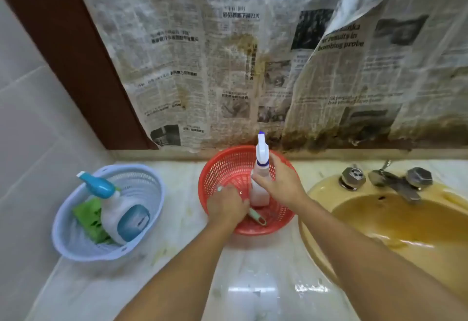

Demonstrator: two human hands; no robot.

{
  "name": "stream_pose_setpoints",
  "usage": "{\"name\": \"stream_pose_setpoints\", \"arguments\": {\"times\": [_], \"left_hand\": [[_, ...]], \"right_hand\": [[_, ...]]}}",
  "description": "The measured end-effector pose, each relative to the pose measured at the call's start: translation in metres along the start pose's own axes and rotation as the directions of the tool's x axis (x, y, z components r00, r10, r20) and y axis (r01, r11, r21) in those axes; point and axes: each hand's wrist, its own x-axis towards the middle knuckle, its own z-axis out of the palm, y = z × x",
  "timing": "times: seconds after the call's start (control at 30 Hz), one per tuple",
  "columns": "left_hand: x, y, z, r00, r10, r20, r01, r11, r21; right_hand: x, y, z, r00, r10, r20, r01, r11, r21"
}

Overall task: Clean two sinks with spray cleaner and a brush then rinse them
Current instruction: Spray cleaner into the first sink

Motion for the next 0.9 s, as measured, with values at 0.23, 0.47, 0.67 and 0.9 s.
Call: {"name": "stream_pose_setpoints", "arguments": {"times": [0.23,0.47,0.67,0.9], "left_hand": [[0.023,0.004,0.022,0.998,-0.023,0.052,0.022,1.000,0.020],[0.033,-0.004,0.024,0.997,0.073,0.034,-0.072,0.997,-0.030],[0.031,-0.008,0.025,0.999,0.043,-0.026,-0.044,0.998,-0.034],[0.031,-0.003,0.009,0.981,0.122,-0.150,-0.136,0.987,-0.089]], "right_hand": [[0.013,0.011,0.016,0.999,0.029,-0.038,-0.028,0.999,0.034],[0.015,0.024,0.021,0.995,0.036,-0.092,-0.035,0.999,0.019],[0.012,0.028,0.015,0.993,0.080,-0.084,-0.078,0.997,0.025],[-0.001,0.018,-0.005,0.980,0.100,-0.173,-0.088,0.993,0.073]]}}
